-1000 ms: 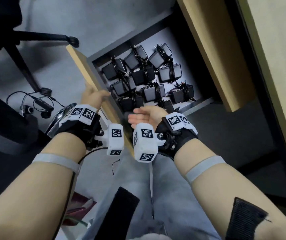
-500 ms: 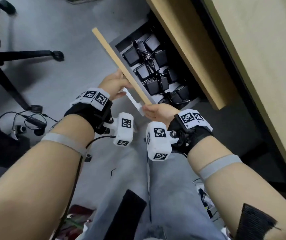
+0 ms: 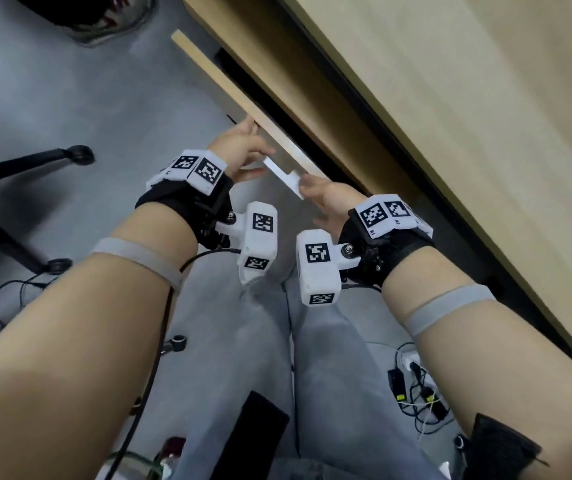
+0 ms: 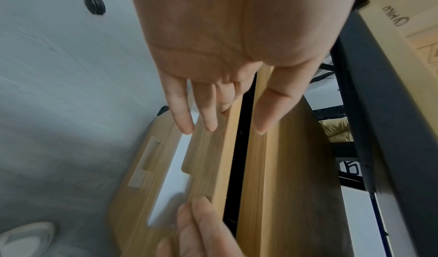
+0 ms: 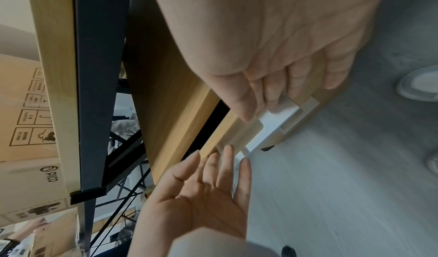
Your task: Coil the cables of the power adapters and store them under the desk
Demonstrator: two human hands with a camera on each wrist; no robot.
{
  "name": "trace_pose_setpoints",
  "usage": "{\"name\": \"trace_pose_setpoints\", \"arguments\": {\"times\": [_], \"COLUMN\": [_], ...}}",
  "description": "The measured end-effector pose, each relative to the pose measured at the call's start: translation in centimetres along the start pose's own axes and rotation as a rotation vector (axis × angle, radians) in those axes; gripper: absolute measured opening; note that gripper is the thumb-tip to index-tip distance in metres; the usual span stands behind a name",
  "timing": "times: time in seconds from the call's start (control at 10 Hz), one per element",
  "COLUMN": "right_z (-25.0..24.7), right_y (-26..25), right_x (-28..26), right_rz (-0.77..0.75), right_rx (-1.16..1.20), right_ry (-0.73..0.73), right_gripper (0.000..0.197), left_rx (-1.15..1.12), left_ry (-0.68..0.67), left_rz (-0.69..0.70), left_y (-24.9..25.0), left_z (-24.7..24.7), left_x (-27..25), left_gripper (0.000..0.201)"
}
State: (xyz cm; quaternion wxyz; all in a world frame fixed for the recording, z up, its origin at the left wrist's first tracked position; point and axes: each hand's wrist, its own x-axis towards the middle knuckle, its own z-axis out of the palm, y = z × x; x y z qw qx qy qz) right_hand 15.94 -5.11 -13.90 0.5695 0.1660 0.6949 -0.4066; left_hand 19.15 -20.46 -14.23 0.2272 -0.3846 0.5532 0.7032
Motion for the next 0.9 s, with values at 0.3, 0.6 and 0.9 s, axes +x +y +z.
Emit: {"name": "trace_pose_setpoints", "arguments": {"times": [0.3,0.6,0.9], "right_z": [-1.9,-1.9,-4.1], "right_y": [-0.8,-1.0,-4.4], "right_x": [0.6,0.4,-10.2], "right_rz": [-0.077,-0.032,-0.304], "right_rx": [-0.286,-0.165,0.273], "right_ry": [0.066,0.103,0.096], "right_gripper": [0.067,0.055,0.024], "left_rx": [0.003,0.0,-0.185], "left_ry": [-0.14,-0.099,0.143], "left_rz": [-0.01,-0.026,-0.023], "left_y": [0.4,0.5,1.2], "left_z": [3.6,3.2,2.8], "left_x": [1.1,0.7,-5.1], "left_gripper": [0.08,0.075,0.04]}}
